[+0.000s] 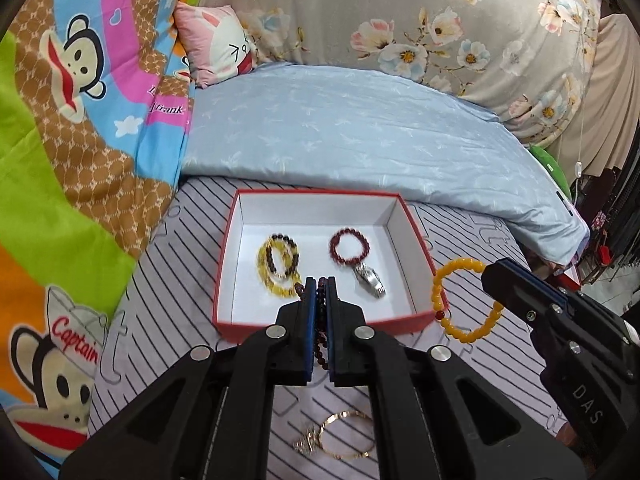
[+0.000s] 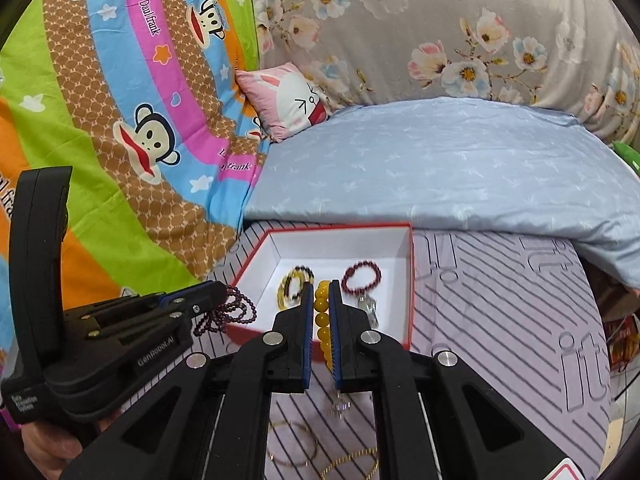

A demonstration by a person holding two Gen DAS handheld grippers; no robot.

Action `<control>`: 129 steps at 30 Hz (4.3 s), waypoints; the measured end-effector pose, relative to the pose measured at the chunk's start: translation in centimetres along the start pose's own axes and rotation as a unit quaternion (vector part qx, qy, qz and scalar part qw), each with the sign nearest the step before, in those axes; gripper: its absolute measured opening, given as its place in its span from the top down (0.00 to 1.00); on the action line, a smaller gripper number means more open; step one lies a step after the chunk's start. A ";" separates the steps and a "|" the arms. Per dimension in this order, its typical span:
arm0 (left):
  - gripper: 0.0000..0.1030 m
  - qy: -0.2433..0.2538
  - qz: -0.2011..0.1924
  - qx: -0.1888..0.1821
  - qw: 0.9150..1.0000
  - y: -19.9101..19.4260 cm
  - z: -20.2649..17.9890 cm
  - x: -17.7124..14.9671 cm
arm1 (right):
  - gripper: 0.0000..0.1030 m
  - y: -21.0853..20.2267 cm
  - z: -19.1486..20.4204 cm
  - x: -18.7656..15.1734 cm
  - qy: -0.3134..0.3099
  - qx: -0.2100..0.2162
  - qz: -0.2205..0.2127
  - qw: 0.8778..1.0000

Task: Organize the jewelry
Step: 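Carry the amber bracelet and dark strand into the red box and open both tools, then withdraw both open tools from the box toward the gold jewelry, then move the right tool around the gold bangle while the left tool approaches the gold bead chain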

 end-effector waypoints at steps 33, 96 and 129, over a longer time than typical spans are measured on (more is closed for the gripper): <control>0.96 -0.020 0.064 0.034 0.997 11.1 3.2 3.8 | 0.93 12.8 -0.8 2.3 0.010 0.002 0.067 0.998; 0.66 -0.020 0.062 0.029 0.997 3.4 2.1 -6.0 | 0.71 1.0 -2.1 -8.4 0.020 -0.038 0.055 0.998; 0.58 -0.021 0.134 0.015 0.991 5.0 2.4 -16.8 | 0.71 2.4 -1.4 -19.0 0.023 -0.033 0.147 0.988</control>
Point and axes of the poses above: each gripper's, at about its wrist camera, not at the fingertips, and y roughly the way its jaws point, z to its left, x to its top, the point moved 5 cm from there along y, roughly the way its jaws point, and after that the axes turned 10 degrees about z, right-handed, at the moved point
